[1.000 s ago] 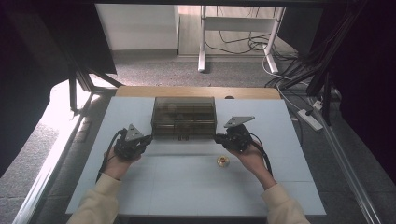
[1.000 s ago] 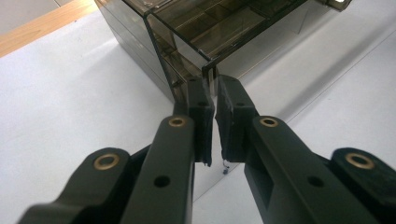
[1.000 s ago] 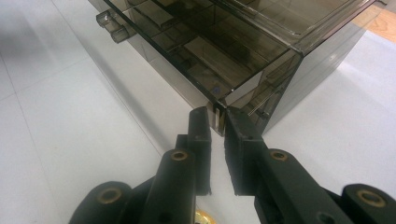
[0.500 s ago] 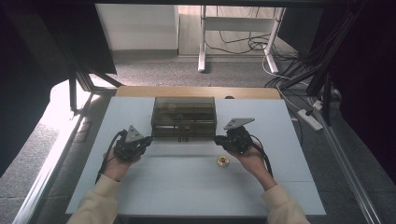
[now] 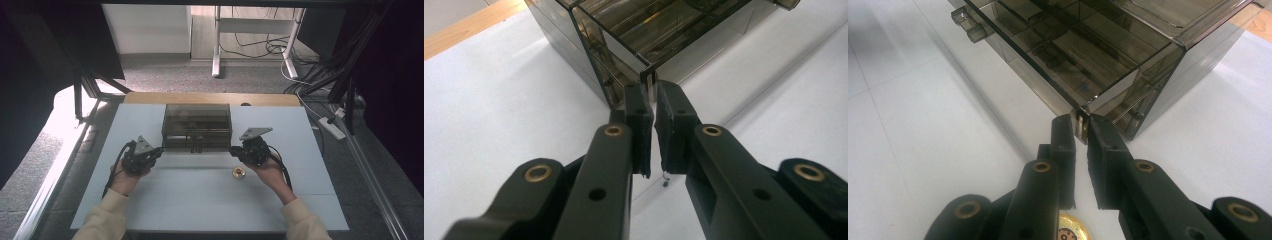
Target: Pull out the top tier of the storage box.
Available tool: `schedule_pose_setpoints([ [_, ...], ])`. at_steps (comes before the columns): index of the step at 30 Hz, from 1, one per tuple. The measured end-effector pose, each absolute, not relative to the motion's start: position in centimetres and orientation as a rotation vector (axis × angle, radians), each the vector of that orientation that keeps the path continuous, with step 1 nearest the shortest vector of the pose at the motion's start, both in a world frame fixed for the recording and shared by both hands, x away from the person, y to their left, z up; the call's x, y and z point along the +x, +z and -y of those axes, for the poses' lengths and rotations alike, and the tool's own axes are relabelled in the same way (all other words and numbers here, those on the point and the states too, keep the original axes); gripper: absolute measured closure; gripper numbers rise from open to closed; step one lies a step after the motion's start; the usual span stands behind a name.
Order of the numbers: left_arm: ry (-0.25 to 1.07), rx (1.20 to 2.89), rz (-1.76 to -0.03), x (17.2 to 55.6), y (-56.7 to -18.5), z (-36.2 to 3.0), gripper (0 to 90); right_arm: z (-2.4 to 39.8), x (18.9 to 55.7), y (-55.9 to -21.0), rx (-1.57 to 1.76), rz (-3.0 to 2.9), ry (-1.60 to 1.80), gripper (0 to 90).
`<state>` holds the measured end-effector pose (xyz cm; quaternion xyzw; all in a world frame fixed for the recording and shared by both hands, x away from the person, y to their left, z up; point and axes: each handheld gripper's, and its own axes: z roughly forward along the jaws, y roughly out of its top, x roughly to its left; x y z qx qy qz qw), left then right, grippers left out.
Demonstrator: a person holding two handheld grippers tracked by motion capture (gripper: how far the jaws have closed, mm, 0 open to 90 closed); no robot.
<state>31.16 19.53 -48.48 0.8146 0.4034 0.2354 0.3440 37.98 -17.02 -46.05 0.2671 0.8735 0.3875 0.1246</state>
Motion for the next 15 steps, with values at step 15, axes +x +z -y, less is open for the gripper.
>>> schedule_pose_setpoints([
  [15, 0.617, 2.124, -1.047, 30.59, -48.47, -19.42, 83.3, 17.06, 37.60, -45.92, 0.769, -2.564, 1.117, 81.5],
])
